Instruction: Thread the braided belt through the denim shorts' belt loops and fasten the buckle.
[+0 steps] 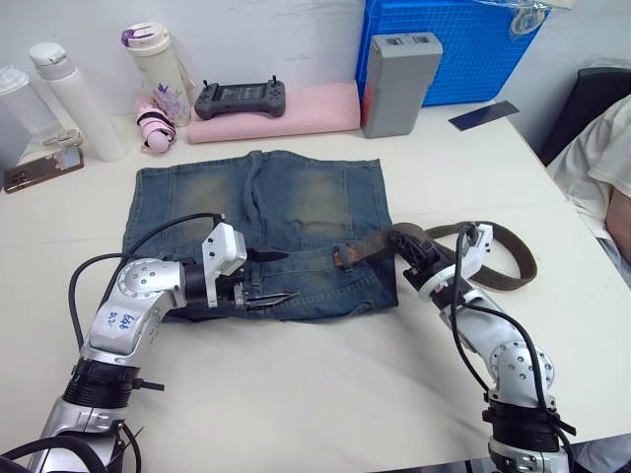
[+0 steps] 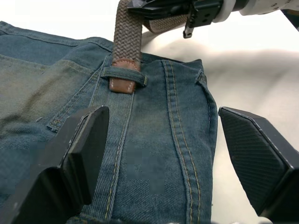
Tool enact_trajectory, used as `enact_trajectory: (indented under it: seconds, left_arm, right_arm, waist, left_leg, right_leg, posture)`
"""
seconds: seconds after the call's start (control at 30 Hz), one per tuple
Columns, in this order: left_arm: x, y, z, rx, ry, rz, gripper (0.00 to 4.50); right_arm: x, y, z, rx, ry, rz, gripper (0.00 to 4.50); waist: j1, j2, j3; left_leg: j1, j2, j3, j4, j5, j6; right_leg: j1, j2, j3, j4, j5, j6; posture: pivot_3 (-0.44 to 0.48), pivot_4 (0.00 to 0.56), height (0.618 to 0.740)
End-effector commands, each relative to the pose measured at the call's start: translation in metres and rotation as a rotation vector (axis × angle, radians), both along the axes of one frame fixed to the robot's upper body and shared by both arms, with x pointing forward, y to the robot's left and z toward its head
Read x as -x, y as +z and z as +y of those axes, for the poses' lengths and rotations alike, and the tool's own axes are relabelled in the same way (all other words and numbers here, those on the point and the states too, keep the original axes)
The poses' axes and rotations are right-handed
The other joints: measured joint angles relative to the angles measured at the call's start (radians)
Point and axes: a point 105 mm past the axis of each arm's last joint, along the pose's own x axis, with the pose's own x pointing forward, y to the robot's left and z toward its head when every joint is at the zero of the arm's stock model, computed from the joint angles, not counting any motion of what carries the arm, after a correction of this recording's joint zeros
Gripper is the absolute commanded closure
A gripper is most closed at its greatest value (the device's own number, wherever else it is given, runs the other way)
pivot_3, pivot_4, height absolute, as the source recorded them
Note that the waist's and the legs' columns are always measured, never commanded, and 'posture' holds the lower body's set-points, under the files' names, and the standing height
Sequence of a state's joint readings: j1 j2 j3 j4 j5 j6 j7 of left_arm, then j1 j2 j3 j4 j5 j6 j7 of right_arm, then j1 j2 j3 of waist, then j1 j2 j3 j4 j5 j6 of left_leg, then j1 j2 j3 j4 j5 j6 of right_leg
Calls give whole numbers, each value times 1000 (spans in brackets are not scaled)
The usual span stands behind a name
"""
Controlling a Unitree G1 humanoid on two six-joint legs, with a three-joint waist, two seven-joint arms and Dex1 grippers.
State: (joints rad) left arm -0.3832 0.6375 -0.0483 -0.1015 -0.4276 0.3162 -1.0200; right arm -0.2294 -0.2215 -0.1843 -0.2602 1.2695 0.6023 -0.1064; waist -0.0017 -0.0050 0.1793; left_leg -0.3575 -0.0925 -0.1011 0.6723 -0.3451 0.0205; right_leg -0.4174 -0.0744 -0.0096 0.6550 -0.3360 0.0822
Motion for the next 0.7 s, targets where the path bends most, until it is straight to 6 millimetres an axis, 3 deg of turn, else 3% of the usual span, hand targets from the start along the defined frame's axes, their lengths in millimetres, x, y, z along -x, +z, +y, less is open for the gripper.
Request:
enact_trajectory:
  seconds: [0.03, 0.2, 0.3, 0.4, 0.57, 0.7]
  left_arm:
    - [-2, 10, 1, -10, -1, -52, 437]
    - [-13, 8, -5, -82, -4, -154, 437]
    - [-20, 2, -14, -160, -41, -247, 437]
    - [-27, -3, -21, -221, -81, -324, 437]
    - [-34, -5, -34, -295, -167, -466, 437]
    - [-38, -8, -40, -379, -245, -584, 437]
  right_arm:
    - [4, 12, 3, 43, 12, -65, 4500]
    - [8, -15, 28, 141, 93, 54, 4500]
    - [8, -49, 48, 250, 142, 188, 4500]
    - [9, -69, 60, 280, 168, 275, 4500]
    - [10, -85, 60, 303, 149, 351, 4500]
    - [10, -86, 59, 298, 140, 357, 4500]
  waist:
    - [0, 0, 0]
    - [-2, 0, 0]
    - [-1, 0, 0]
    - [-5, -4, -3]
    - [-18, -7, -5]
    - [-27, -8, -7]
  left_leg:
    - [0, 0, 0, 0, 0, 0]
    - [0, 0, 0, 1, 0, 0]
    - [0, 0, 0, 2, 0, 0]
    - [0, 0, 0, 3, 0, 0]
    - [2, 1, 0, 5, 0, -2]
    - [2, 1, 0, 5, 0, -2]
  right_leg:
    - [0, 0, 0, 0, 0, 0]
    - [0, 0, 0, 0, 0, 0]
    - [0, 0, 0, 1, 0, 0]
    - [0, 0, 0, 1, 0, 0]
    - [0, 1, 1, 4, 0, 0]
    - [0, 1, 1, 5, 0, 0]
  posture:
    - [0, 150, 709]
    - [0, 150, 709]
    - [0, 150, 709]
    - [0, 150, 709]
    - [0, 150, 709]
    - [0, 150, 709]
